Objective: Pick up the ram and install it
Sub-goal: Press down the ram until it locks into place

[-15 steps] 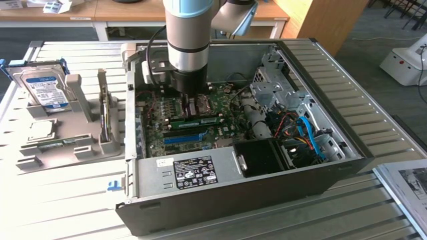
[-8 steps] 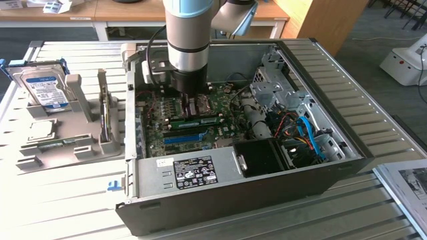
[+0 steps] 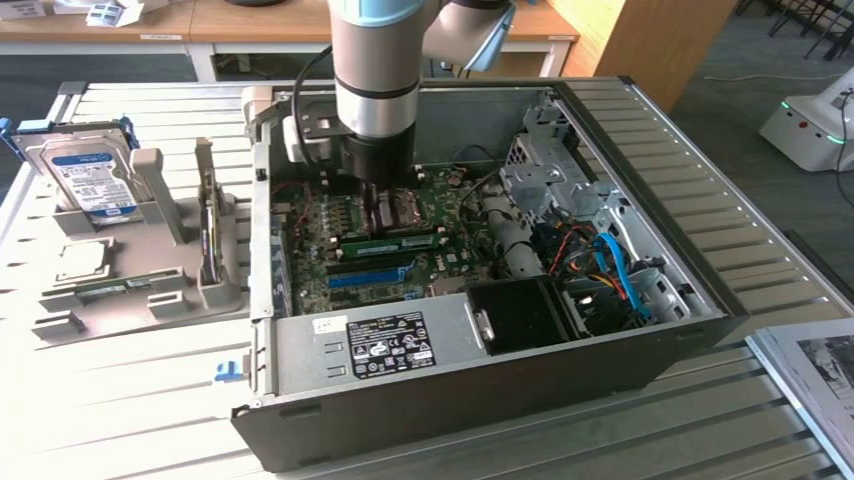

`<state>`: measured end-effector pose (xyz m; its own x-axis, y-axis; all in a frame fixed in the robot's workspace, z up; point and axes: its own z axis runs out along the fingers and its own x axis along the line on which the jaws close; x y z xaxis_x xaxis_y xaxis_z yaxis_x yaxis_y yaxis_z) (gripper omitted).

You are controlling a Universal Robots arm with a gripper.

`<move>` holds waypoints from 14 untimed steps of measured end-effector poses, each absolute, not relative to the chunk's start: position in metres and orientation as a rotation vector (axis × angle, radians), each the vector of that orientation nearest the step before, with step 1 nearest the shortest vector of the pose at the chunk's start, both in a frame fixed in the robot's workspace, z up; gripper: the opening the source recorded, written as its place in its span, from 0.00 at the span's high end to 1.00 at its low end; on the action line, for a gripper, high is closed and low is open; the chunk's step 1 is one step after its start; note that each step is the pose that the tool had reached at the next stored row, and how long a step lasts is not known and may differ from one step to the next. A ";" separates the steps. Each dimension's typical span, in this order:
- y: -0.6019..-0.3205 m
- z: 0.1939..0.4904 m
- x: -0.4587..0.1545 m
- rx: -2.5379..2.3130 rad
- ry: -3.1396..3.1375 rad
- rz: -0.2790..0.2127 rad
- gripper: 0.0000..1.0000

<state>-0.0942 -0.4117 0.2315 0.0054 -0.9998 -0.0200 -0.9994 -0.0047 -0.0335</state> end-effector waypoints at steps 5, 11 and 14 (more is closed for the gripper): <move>-0.412 0.239 -0.094 -2.200 2.189 -0.014 0.90; -0.412 0.250 -0.094 -2.201 2.190 -0.014 0.90; -0.412 0.255 -0.094 -2.201 2.190 -0.014 0.90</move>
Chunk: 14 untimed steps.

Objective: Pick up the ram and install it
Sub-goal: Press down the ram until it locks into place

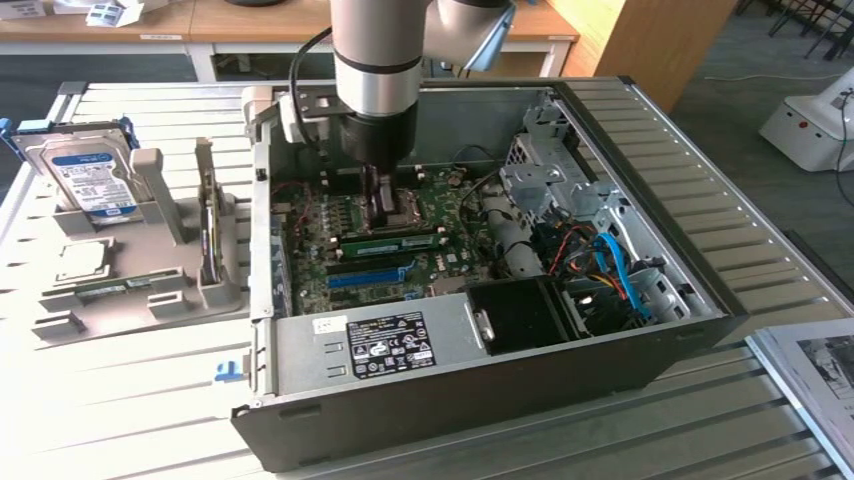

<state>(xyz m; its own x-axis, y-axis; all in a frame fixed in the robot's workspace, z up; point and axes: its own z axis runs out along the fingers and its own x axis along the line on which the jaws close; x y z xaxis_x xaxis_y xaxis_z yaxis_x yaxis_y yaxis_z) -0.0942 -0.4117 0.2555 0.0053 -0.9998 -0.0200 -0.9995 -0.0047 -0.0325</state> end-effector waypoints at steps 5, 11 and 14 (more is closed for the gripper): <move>-0.412 0.265 -0.094 -2.201 2.190 -0.013 0.90; -0.412 0.272 -0.094 -2.201 2.190 -0.013 0.90; -0.412 0.273 -0.094 -2.202 2.190 -0.012 0.90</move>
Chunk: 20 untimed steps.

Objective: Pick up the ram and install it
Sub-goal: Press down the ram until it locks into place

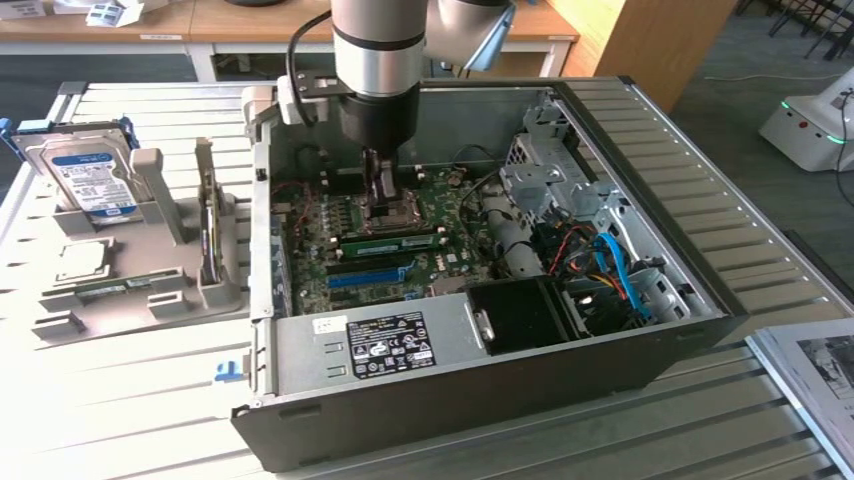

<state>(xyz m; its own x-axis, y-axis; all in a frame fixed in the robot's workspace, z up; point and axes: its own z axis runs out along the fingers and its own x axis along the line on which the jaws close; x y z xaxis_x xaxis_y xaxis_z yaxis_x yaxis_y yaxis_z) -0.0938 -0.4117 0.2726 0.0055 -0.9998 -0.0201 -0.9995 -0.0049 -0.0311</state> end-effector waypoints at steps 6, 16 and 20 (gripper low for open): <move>-0.412 0.275 -0.091 -2.206 2.195 -0.002 0.90; -0.412 0.278 -0.089 -2.211 2.201 0.012 0.90; -0.412 0.279 -0.089 -2.212 2.201 0.012 0.90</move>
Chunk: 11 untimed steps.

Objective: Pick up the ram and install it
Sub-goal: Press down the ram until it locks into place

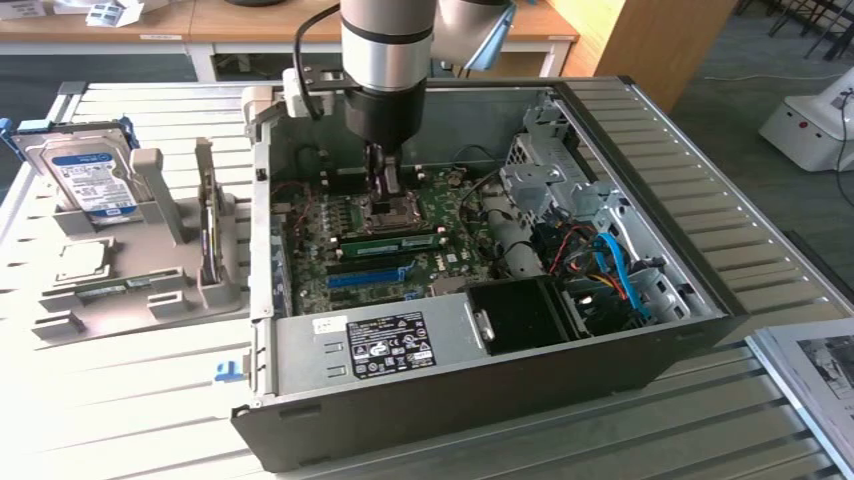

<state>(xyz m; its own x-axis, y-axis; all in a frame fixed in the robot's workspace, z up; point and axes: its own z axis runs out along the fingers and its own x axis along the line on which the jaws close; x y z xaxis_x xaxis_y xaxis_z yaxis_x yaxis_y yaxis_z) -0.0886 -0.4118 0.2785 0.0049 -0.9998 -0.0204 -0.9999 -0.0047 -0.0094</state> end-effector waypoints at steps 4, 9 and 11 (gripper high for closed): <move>-0.412 0.285 -0.089 -2.212 2.201 0.013 0.90; -0.412 0.293 -0.089 -2.212 2.201 0.014 0.90; -0.412 0.296 -0.089 -2.212 2.202 0.014 0.90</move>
<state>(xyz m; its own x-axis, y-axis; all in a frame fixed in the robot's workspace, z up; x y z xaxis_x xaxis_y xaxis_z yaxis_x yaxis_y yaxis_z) -0.0885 -0.4117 0.2964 0.0049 -0.9998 -0.0209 -1.0000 -0.0047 -0.0081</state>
